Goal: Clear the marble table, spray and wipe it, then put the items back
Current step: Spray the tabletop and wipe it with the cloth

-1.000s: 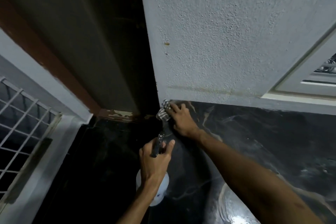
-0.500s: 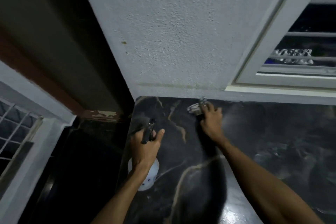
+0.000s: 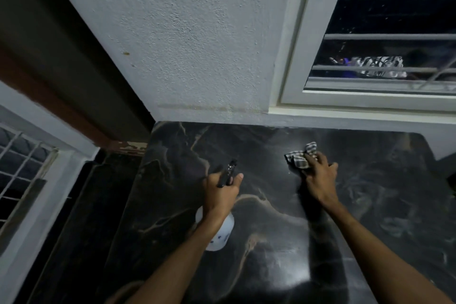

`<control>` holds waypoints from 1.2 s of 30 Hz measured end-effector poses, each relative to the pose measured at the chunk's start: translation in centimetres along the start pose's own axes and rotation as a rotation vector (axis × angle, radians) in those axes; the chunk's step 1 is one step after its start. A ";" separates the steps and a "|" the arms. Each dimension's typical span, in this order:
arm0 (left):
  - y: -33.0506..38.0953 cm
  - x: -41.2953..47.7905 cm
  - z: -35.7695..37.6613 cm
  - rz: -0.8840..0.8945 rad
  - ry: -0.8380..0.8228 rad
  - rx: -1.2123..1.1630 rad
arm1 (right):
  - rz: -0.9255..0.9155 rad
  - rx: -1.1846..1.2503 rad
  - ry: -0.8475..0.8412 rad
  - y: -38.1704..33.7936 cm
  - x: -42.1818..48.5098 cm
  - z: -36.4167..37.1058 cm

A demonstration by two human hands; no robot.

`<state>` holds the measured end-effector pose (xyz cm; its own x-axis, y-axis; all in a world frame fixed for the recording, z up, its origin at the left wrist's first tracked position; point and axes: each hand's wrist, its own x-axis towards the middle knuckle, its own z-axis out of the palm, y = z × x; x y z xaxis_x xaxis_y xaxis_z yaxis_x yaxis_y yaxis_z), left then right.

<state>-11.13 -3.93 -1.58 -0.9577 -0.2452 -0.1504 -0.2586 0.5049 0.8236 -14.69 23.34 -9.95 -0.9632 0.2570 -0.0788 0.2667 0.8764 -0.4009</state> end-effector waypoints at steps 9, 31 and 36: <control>2.0 -0.3 3.3 0.100 0.033 -0.042 | -0.004 0.084 0.082 -2.1 3.8 0.5; -6.5 -7.1 -11.7 -0.095 0.333 0.003 | -1.141 -0.125 -0.448 -17.5 -12.0 8.6; -8.6 -11.3 -14.0 -0.121 0.315 -0.035 | -0.400 -0.138 -0.173 -14.9 -11.0 5.3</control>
<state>3.64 -17.13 0.70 -0.8330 -0.5481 -0.0759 -0.3579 0.4291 0.8293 -8.21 5.29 -7.93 -0.9797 -0.1741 -0.0991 -0.1365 0.9422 -0.3061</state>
